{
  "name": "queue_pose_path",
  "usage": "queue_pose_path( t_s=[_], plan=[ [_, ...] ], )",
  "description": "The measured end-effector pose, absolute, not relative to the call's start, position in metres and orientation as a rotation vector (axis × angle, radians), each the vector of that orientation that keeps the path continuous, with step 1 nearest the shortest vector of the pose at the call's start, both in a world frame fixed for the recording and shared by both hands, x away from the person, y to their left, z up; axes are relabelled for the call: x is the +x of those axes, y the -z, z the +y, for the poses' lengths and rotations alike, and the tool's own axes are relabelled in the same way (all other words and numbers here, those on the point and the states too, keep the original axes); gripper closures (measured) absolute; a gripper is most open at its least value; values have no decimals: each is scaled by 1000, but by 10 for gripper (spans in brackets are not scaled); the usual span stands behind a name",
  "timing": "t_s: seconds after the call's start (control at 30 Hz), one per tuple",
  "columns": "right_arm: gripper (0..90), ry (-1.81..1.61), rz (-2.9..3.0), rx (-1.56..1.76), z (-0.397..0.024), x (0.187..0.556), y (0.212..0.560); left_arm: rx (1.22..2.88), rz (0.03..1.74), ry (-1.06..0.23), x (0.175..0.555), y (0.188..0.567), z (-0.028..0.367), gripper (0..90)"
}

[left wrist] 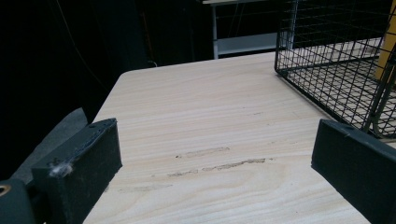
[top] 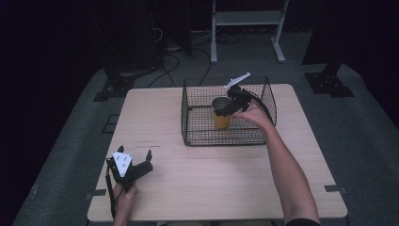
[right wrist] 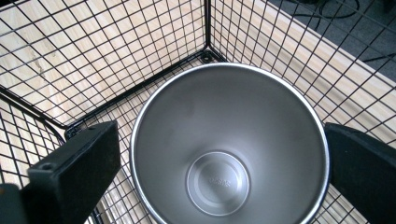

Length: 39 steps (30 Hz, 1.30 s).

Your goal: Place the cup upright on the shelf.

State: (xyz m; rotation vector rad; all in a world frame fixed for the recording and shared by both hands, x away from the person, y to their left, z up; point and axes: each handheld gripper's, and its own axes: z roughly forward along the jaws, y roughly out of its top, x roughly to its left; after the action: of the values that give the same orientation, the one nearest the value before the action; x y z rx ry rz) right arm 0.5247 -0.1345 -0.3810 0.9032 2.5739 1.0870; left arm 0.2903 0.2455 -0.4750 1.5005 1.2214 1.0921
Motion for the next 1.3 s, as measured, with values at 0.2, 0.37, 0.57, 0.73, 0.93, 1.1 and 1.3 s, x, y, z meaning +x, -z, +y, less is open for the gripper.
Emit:
queue_pose_path(
  t_s=[0.2, 0.37, 0.57, 0.73, 0.93, 1.1, 1.3],
  plan=[
    [0, -1134, 2528, 922, -138, 525, 374, 1502, 1223, -1093, 291, 475, 245, 8],
    [0, -1165, 2500, 947, -146, 523, 365, 1502, 1224, -1094, 291, 475, 246, 8],
    [0, -1234, 2481, 959, -160, 518, 351, 1507, 1222, -1094, 291, 475, 245, 8],
    [0, -1238, 2488, 956, -164, 511, 345, 1499, 1219, -1089, 290, 475, 246, 8],
    [0, -1262, 2476, 951, -167, 500, 336, 1503, 1216, -1091, 290, 475, 245, 8],
    [0, -1232, 2478, 978, -174, 492, 334, 1504, 1217, -1091, 290, 475, 245, 8],
    [0, -1265, 2471, 993, -186, 486, 332, 1505, 1219, -1091, 290, 475, 245, 8]
  ],
)
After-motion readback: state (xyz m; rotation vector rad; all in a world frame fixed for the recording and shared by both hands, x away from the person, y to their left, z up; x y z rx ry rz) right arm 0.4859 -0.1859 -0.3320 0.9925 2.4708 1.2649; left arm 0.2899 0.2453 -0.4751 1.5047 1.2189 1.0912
